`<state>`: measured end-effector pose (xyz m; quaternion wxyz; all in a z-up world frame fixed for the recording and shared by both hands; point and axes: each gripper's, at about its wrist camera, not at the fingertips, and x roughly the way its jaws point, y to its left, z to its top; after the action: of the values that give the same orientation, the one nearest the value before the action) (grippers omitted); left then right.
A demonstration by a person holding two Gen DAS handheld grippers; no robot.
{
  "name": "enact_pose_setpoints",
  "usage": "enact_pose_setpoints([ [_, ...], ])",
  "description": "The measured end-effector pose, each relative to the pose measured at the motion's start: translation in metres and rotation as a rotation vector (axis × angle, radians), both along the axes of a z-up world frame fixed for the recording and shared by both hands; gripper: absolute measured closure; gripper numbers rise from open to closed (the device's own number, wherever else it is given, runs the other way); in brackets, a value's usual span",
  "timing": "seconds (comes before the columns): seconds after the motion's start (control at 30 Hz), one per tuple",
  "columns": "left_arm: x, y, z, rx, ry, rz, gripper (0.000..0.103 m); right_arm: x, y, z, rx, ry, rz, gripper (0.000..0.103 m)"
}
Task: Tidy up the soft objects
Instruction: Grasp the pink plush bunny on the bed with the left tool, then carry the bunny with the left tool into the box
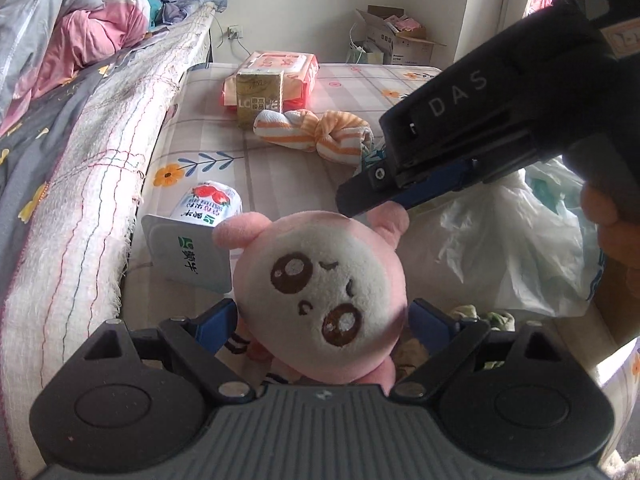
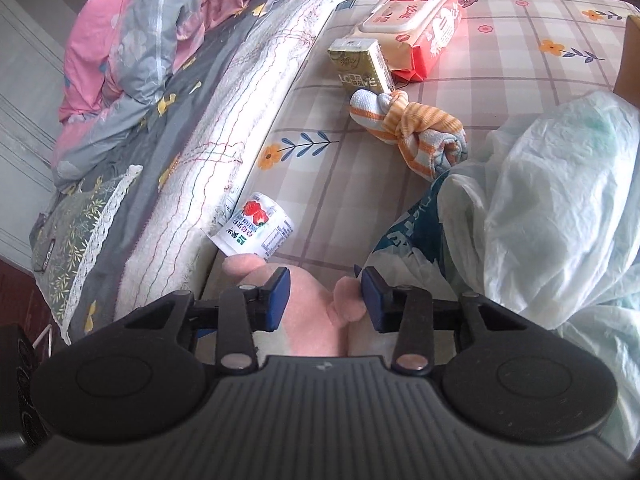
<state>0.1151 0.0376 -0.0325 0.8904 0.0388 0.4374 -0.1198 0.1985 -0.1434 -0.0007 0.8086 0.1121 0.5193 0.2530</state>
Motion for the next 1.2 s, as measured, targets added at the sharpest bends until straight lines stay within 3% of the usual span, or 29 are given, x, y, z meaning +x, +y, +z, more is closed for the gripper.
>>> enact_pose_setpoints([
  [0.37,-0.009,0.004,0.003,-0.024,-0.014,0.035,0.021,-0.005,-0.006,-0.004,0.015,-0.007,-0.008,0.093],
  [0.6,-0.027,0.004,0.038,-0.041,-0.071,0.062,0.021,-0.022,-0.02,0.022,0.097,-0.05,-0.007,0.096],
  [0.77,-0.037,-0.014,0.075,-0.039,-0.148,0.037,0.021,-0.039,-0.039,0.058,0.15,-0.134,-0.012,0.096],
  [0.97,-0.029,-0.058,0.109,-0.084,-0.207,-0.052,0.021,-0.059,-0.098,0.103,0.191,-0.25,-0.088,0.096],
  [1.2,0.003,-0.159,0.128,-0.149,-0.194,-0.235,0.021,-0.076,-0.208,0.131,0.191,-0.339,-0.265,0.096],
])
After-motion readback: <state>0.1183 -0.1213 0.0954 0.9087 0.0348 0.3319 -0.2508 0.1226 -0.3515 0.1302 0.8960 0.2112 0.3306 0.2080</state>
